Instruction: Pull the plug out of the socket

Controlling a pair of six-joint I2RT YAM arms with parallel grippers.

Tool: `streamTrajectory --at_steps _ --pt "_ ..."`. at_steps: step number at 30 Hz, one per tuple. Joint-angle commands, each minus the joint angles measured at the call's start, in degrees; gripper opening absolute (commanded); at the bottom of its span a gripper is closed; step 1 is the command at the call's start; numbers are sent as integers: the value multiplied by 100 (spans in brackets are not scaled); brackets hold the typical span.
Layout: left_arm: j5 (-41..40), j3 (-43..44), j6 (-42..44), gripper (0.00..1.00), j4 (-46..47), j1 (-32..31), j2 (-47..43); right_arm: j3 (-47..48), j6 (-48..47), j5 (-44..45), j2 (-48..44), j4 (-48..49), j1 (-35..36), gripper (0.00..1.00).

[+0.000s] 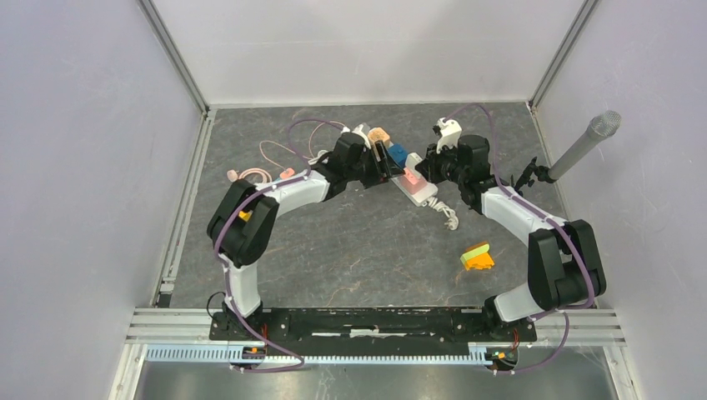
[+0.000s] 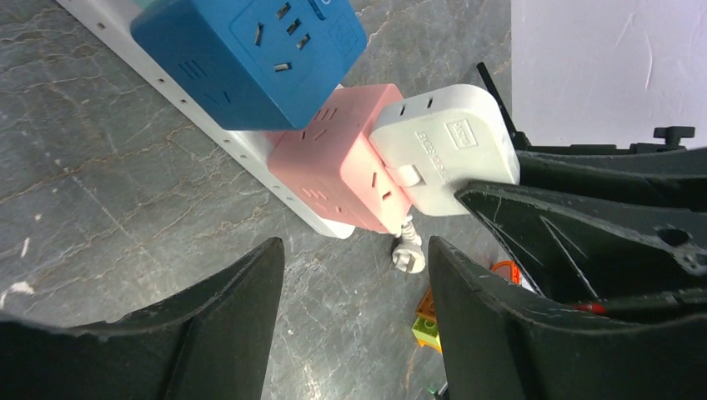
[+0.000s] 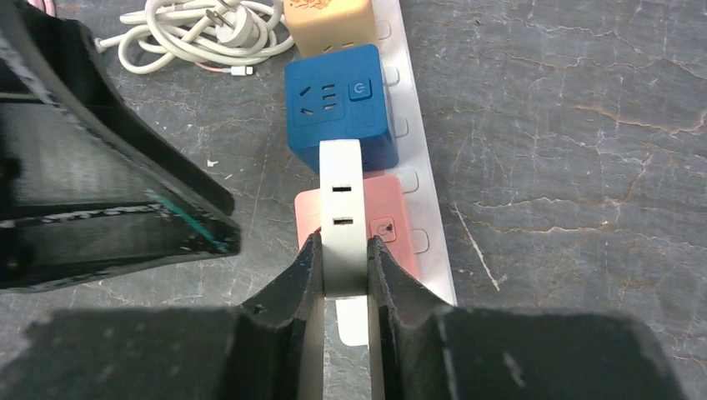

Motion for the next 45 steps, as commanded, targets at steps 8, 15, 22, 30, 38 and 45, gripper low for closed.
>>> streamTrajectory --at_steps 8,15,22,30,38,45 --pt "43 505 -125 60 293 -106 588 -292 205 -37 -190 792 42 0" --pt "-49 501 -81 57 366 -121 794 -450 498 -287 -286 1014 42 0" --pt "-112 439 -116 58 297 -129 898 -553 732 -441 -405 1151 32 0" --pt "-565 418 30 48 -483 -144 940 -526 969 -430 -681 1386 7 0" --pt "-843 454 155 47 -1035 -159 1059 -544 1176 -314 -912 1662 -52 0" --pt "-576 687 500 52 -900 -158 846 -677 1008 562 -1562 1158 -57 0"
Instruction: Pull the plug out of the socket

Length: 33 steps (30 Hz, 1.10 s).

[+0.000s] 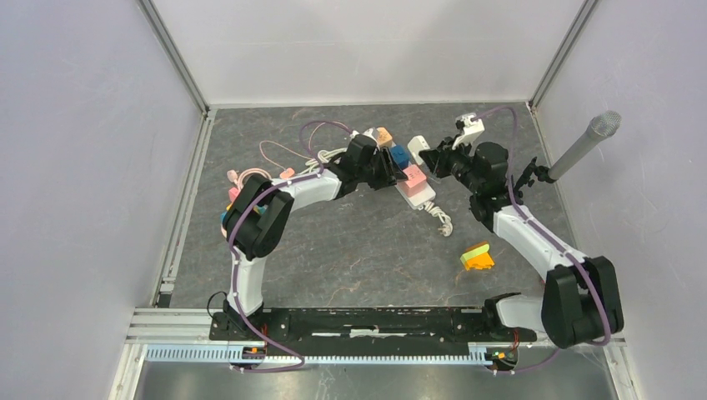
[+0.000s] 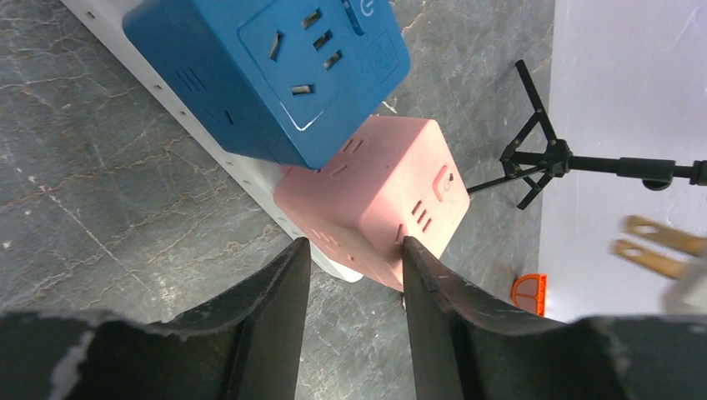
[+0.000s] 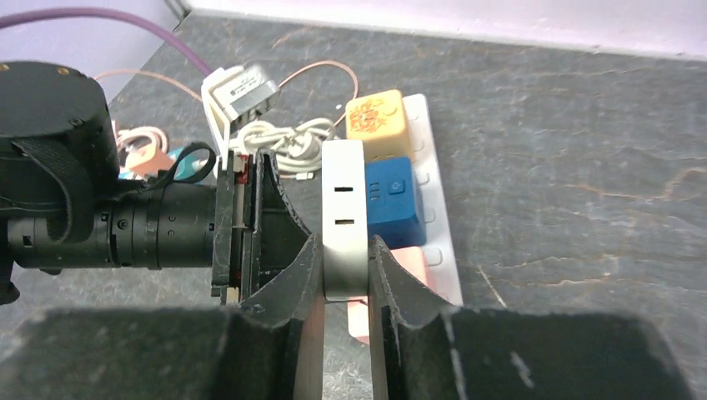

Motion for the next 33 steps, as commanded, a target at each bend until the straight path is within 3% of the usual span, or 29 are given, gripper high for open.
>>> streamTrajectory --at_steps 1,8,14,17,23,33 --pt "-183 227 650 55 -652 21 27 -74 -114 705 -646 -172 -10 0" --pt "124 1228 1549 72 -1540 27 -765 -196 -361 786 -1409 -1654 -13 0" --pt "-804 607 2170 86 -2329 27 -2109 -735 -342 -20 -1882 -2384 -7 0" --pt "-1501 70 2324 100 -2741 27 -2839 -1178 -98 -642 -1984 -2370 6 0" --pt "-2493 -1193 2448 100 -3156 27 -4451 -2382 882 -1631 -2231 -1690 128 0" --pt "-3205 -3250 2403 100 -2573 36 -6969 -3321 1592 -1767 -2468 -1442 339 0"
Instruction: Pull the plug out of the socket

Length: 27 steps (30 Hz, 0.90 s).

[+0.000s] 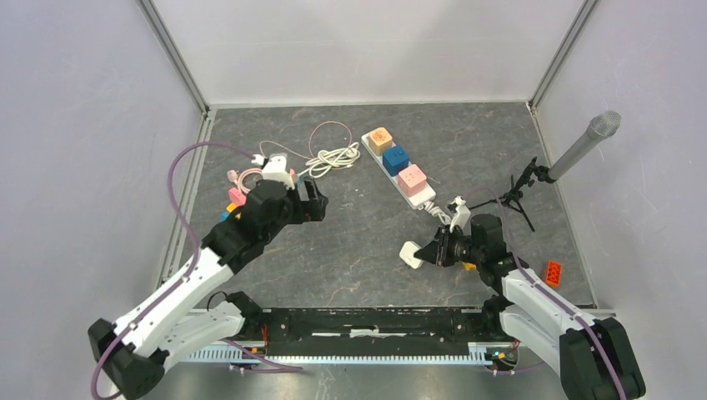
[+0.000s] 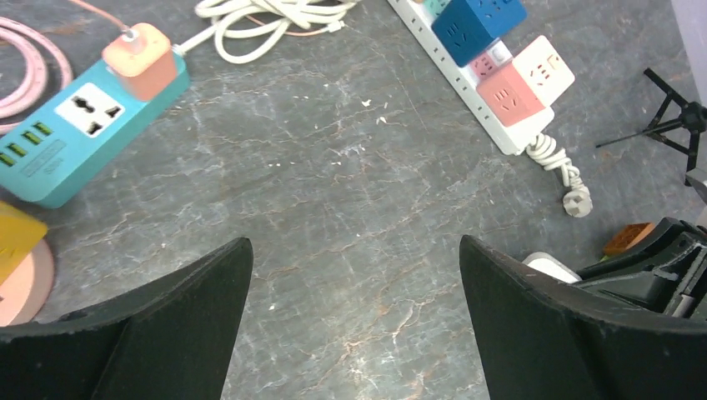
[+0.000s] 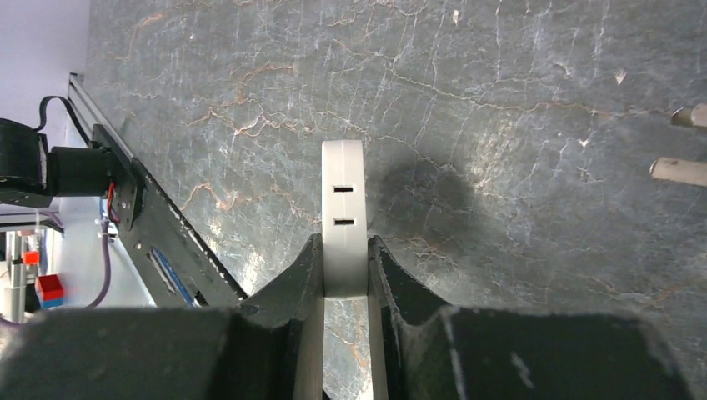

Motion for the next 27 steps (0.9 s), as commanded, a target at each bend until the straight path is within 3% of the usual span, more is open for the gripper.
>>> streamTrajectory --at_steps 1,4,10,20,27 --pt "-480 -442 242 100 541 18 -752 -146 316 -68 -124 324 23 0" --pt "-281 -421 225 100 596 18 -864 -112 171 269 -88 75 20 4" --pt "716 -238 412 100 726 18 -511 -15 -149 925 -14 -293 19 40" --pt "836 52 242 100 1234 18 278 393 -780 1947 -692 -665 25 84" --pt "935 341 70 100 1844 18 1127 789 -1067 1795 -456 528 28 95"
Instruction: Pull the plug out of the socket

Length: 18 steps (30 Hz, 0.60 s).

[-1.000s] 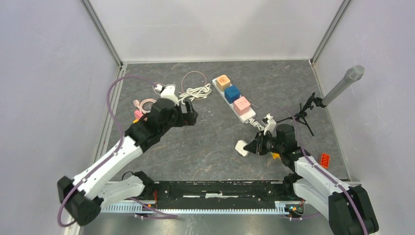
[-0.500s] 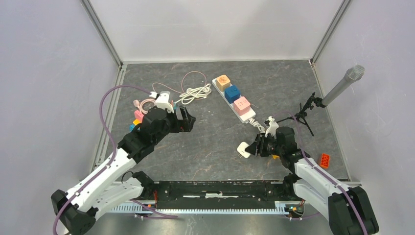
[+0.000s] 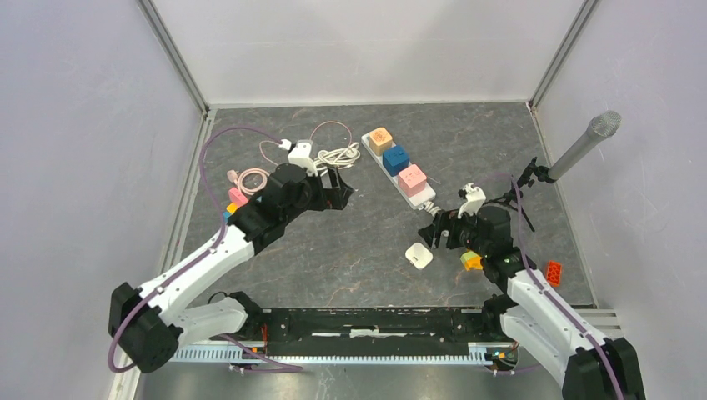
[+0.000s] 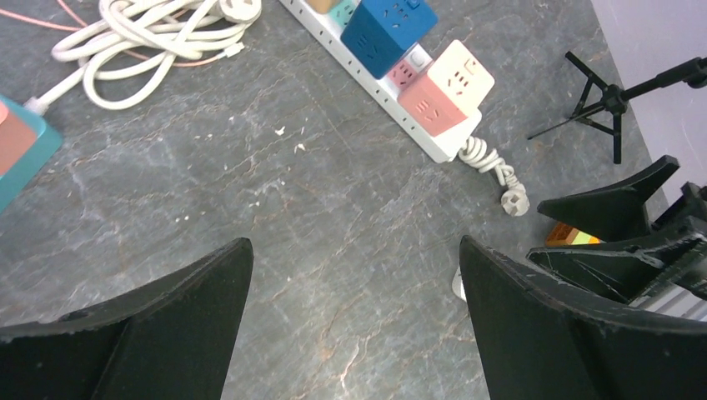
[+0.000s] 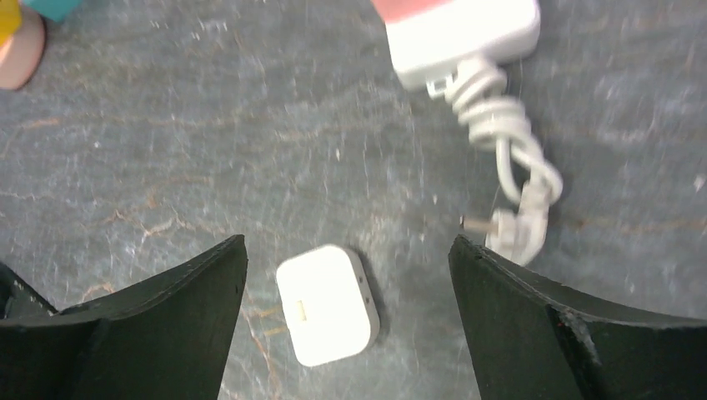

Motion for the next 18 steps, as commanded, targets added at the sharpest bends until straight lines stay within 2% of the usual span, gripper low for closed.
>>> streamTrajectory --at_steps 1,5,9,14,18 --pt "145 394 -85 100 690 18 481 496 -327 81 372 1094 24 95" --pt "180 660 -181 100 609 18 841 1090 -639 675 1179 1296 58 95" --pt "158 632 -255 100 488 18 851 1809 -1069 828 2085 1349 176 97" --pt "635 647 91 100 141 18 750 2952 -1631 1078 3291 732 461 98" --pt "512 704 180 100 -266 18 693 3422 -1880 1329 3958 690 608 98"
